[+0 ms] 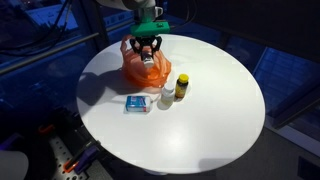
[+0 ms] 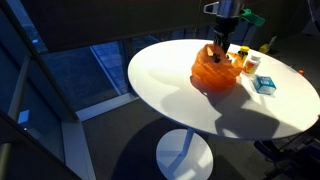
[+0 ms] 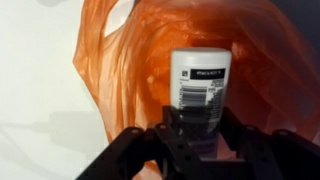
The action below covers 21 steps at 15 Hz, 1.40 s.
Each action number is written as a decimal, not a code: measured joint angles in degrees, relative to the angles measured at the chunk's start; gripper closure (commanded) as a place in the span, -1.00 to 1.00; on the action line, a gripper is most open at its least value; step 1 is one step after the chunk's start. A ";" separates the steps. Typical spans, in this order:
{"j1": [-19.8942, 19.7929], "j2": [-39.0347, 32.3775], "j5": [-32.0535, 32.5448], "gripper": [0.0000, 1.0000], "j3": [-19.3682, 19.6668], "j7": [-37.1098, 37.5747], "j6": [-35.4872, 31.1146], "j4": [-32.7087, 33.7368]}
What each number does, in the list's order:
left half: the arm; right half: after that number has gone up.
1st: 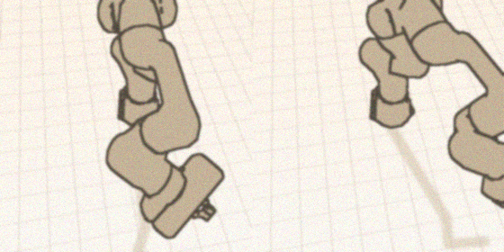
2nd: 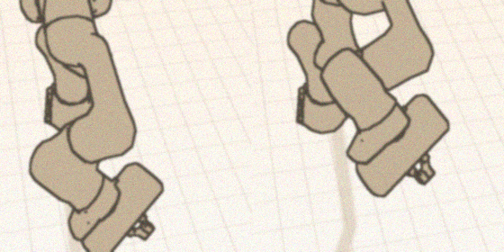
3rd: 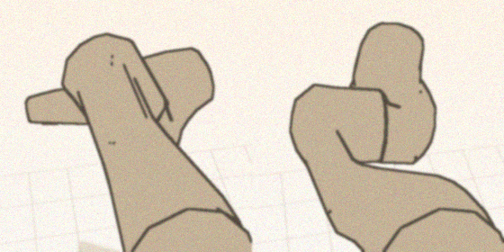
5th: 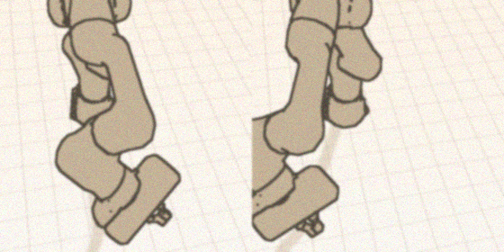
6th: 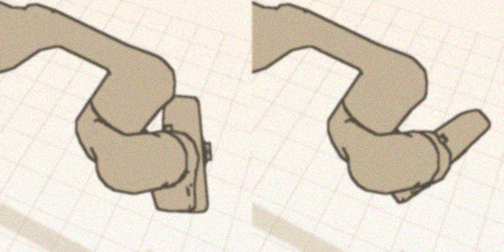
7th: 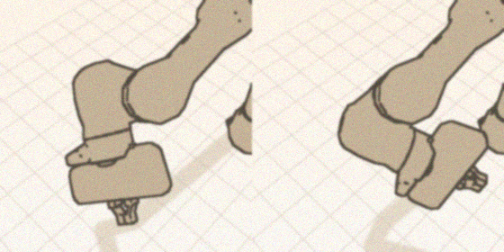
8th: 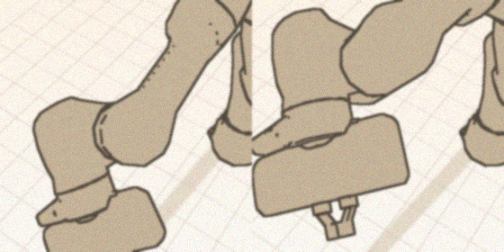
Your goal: Remove the roll on stick from the plastic bag and put it on the table
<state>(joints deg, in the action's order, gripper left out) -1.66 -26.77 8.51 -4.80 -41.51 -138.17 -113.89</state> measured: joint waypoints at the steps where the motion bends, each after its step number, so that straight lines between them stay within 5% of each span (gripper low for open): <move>1: -0.08 0.19 0.00 0.50 0.16 0.00 1.12 0.00; 14: -1.54 7.14 -4.95 0.50 -1.84 -6.09 7.17 -5.15; 21: -1.53 14.48 -8.76 0.50 -1.81 -7.71 16.05 -5.76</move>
<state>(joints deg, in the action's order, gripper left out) -3.19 -12.29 -0.25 -6.61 -49.23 -122.12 -119.64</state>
